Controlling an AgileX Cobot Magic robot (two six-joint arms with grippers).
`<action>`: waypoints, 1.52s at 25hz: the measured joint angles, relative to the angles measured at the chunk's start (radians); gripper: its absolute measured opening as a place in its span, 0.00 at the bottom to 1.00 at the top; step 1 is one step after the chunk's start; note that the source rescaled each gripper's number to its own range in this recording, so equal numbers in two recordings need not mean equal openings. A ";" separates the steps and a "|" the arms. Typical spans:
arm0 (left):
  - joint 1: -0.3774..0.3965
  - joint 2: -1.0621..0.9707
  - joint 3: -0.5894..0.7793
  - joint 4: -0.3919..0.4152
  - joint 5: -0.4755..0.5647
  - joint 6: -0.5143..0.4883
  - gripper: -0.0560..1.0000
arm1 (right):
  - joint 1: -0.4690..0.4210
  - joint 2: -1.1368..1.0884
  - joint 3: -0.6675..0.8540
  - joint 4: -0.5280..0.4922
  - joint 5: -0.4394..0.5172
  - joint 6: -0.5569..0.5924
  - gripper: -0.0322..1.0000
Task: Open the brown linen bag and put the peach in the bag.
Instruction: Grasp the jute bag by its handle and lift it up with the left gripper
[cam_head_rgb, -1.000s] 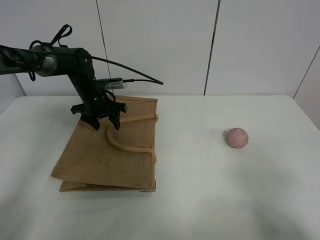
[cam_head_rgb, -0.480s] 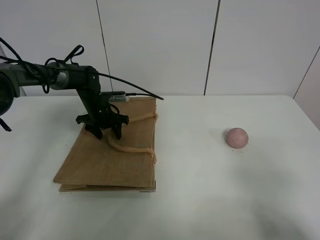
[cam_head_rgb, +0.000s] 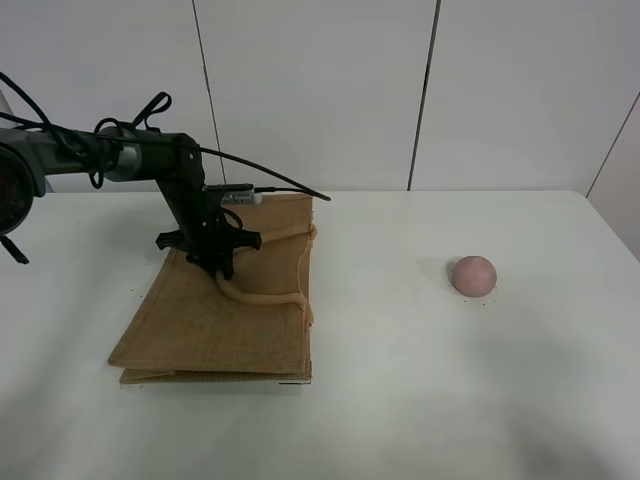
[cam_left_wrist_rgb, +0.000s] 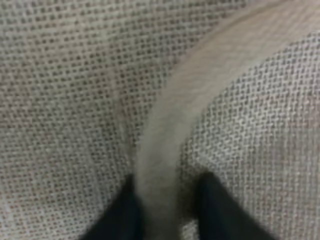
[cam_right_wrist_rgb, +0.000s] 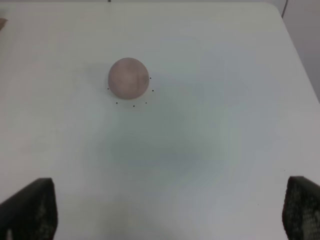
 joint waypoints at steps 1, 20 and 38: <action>0.000 -0.001 -0.005 0.000 0.007 0.000 0.07 | 0.000 0.000 0.000 0.001 0.000 0.000 1.00; 0.000 -0.201 -0.396 0.009 0.345 0.010 0.05 | 0.000 0.000 0.000 0.001 0.000 0.000 1.00; 0.000 -0.454 -0.405 -0.084 0.348 0.022 0.05 | 0.000 0.000 0.000 0.001 0.000 0.010 1.00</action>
